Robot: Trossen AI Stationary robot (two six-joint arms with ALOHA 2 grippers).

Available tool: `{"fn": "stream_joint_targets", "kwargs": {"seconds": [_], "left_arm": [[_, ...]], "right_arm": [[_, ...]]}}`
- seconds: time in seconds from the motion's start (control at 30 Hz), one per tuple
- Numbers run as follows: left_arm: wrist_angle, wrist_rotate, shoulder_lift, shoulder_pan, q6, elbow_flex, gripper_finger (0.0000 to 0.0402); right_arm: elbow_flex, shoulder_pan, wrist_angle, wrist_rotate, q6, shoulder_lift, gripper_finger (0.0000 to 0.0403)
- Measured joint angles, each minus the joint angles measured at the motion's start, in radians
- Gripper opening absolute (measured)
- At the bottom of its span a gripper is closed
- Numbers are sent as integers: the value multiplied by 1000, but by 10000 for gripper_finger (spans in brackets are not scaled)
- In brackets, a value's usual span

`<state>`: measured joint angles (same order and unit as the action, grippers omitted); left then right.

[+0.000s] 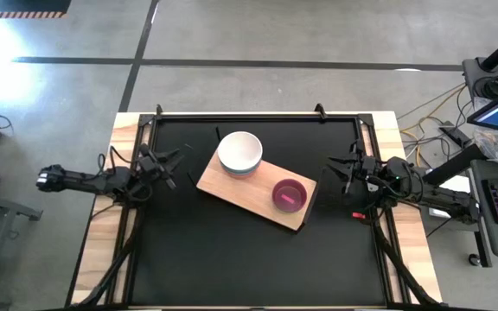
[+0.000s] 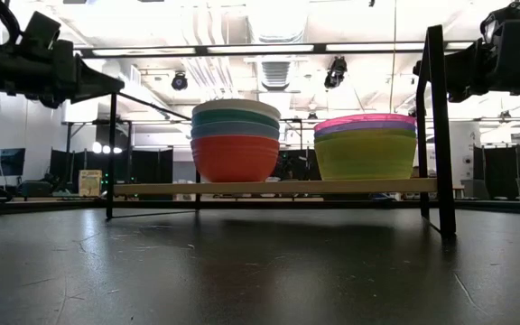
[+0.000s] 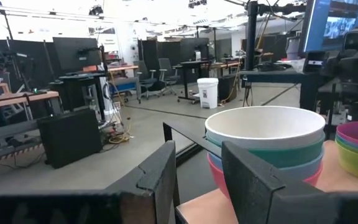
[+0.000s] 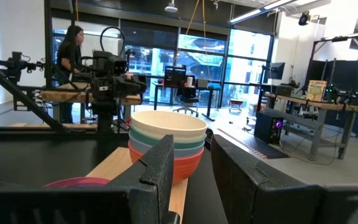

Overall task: Place and stack bowls onto a shelf
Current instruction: Return to Home Position

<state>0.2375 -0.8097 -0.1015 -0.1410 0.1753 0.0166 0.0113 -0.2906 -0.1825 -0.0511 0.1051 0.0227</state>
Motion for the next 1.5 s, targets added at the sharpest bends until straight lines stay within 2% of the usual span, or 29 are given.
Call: {"fn": "stream_joint_targets", "kwargs": {"seconds": [1.27,1.5], "left_arm": [[1,1,-22,0,0,2,113],[1,2,-22,0,0,2,113]], "right_arm": [[0,0,-1,-1,0,0,98],[0,0,-7,-1,-97,-1,98]]}}
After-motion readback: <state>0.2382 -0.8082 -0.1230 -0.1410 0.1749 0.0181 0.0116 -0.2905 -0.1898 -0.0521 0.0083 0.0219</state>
